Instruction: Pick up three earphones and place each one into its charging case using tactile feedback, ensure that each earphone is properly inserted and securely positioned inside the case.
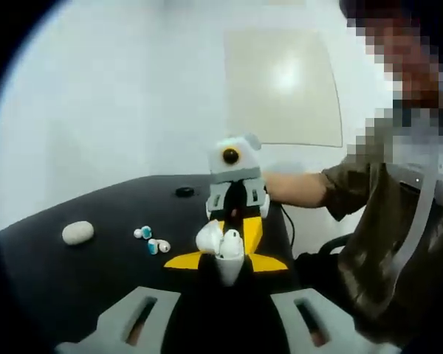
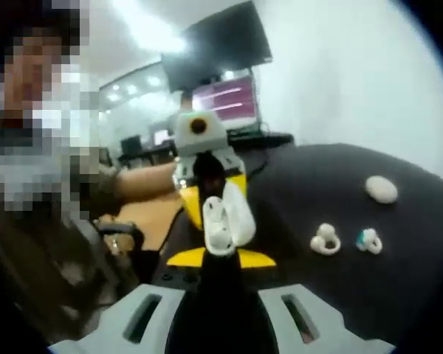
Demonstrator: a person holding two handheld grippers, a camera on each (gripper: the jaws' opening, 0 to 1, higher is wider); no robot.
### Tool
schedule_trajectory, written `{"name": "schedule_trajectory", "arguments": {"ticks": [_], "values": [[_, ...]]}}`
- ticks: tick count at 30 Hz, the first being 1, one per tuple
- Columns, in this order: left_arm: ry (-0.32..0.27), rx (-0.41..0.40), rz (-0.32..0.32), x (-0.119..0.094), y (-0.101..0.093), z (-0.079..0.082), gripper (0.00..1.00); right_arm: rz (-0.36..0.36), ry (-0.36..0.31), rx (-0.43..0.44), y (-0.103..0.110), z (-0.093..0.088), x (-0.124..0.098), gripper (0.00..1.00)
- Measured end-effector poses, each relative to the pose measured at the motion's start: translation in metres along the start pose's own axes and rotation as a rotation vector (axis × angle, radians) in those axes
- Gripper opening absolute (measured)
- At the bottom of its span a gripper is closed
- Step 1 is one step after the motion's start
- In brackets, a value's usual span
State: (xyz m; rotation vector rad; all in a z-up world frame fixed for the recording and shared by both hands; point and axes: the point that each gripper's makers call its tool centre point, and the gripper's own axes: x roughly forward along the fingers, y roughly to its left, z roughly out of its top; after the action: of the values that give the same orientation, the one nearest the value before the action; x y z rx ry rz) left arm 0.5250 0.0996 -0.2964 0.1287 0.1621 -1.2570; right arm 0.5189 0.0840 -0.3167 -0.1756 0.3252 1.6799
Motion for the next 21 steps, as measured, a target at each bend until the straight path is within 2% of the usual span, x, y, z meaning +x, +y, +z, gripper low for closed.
{"name": "schedule_trajectory", "arguments": {"ticks": [5, 11, 15, 21], "values": [[-0.028, -0.021, -0.005, -0.0015, 0.0006, 0.0042, 0.22, -0.005, -0.018, 0.019, -0.0017, 0.0026, -0.0021, 0.16], [-0.01, 0.001, 0.005, 0.0006, 0.0014, 0.0019, 0.21, 0.001, 0.004, 0.036, -0.0007, -0.0013, -0.0002, 0.16], [-0.003, -0.02, 0.012, 0.0003, 0.0046, 0.0013, 0.17, -0.013, 0.001, 0.081, -0.0029, -0.0007, 0.0005, 0.16], [-0.003, 0.005, 0.009, -0.0014, 0.0019, 0.0026, 0.15, -0.001, -0.001, 0.138, -0.0066, 0.002, 0.0018, 0.16]]}}
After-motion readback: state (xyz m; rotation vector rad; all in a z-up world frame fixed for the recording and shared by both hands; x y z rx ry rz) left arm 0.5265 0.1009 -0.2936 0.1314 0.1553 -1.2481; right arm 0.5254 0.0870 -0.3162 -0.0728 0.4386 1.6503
